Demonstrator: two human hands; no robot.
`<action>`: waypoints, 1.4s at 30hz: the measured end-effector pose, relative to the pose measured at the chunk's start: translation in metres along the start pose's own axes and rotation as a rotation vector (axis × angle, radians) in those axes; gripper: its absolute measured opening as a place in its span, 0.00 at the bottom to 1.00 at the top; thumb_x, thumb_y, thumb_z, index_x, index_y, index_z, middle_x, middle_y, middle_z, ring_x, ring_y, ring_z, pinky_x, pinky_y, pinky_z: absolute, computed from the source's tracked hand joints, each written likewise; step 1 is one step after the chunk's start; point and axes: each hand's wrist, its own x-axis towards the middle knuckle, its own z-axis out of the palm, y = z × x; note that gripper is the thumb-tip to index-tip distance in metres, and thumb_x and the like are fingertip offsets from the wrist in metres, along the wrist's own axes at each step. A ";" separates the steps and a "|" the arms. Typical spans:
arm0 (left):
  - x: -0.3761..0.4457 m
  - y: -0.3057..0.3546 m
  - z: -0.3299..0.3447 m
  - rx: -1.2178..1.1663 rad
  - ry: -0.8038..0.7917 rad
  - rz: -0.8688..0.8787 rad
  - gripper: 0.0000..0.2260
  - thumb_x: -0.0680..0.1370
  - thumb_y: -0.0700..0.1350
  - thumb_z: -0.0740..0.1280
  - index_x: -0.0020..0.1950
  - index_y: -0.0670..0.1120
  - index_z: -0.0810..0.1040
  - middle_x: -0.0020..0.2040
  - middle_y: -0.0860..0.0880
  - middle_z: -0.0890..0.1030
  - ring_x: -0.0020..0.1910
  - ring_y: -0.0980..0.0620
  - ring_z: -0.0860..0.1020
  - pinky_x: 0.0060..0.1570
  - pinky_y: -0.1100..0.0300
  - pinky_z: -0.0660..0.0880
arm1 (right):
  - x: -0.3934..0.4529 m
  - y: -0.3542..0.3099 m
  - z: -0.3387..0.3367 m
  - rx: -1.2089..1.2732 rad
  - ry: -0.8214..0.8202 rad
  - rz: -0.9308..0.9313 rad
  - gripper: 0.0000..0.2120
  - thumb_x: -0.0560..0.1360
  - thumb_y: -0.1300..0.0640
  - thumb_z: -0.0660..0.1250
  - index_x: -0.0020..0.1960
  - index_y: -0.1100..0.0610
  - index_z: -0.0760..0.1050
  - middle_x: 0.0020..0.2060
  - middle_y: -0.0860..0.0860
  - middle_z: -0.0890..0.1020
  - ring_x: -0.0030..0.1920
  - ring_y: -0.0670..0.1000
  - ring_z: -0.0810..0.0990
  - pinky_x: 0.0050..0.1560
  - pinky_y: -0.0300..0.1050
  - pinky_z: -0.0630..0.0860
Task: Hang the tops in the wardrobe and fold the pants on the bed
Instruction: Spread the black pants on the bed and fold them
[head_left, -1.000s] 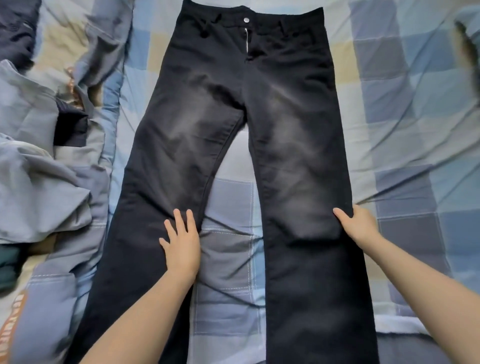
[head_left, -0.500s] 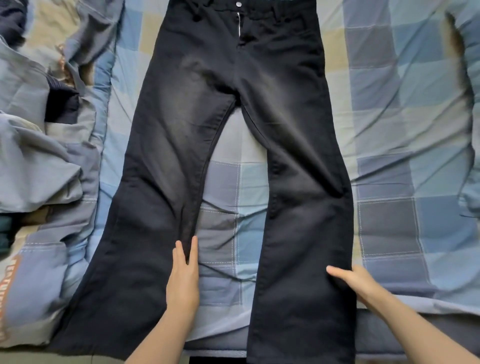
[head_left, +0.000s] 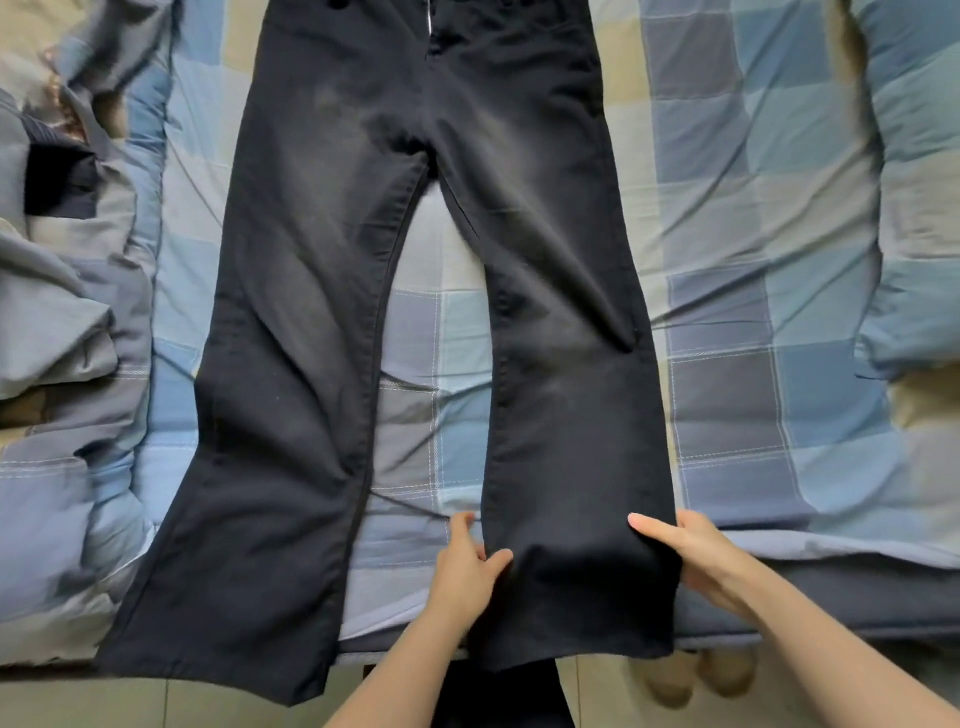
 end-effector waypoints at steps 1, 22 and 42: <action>0.001 -0.002 0.002 -0.023 -0.039 -0.008 0.12 0.75 0.47 0.71 0.51 0.52 0.69 0.36 0.53 0.72 0.36 0.56 0.72 0.40 0.59 0.69 | -0.002 0.004 -0.003 0.003 -0.050 -0.003 0.17 0.74 0.61 0.70 0.62 0.60 0.75 0.55 0.53 0.83 0.57 0.54 0.81 0.66 0.53 0.71; -0.015 -0.129 -0.224 0.276 0.677 -0.325 0.22 0.73 0.34 0.65 0.67 0.37 0.69 0.66 0.34 0.71 0.65 0.32 0.68 0.62 0.39 0.68 | 0.000 0.006 0.197 -0.719 -0.143 -0.050 0.09 0.77 0.55 0.61 0.50 0.59 0.76 0.45 0.54 0.83 0.42 0.52 0.79 0.45 0.45 0.76; -0.050 -0.197 -0.245 0.141 -0.021 -0.336 0.16 0.71 0.46 0.73 0.58 0.48 0.78 0.55 0.50 0.83 0.56 0.48 0.80 0.60 0.51 0.74 | 0.003 0.049 0.283 -0.551 -0.427 0.220 0.06 0.75 0.56 0.67 0.43 0.59 0.75 0.35 0.52 0.82 0.39 0.51 0.81 0.44 0.48 0.80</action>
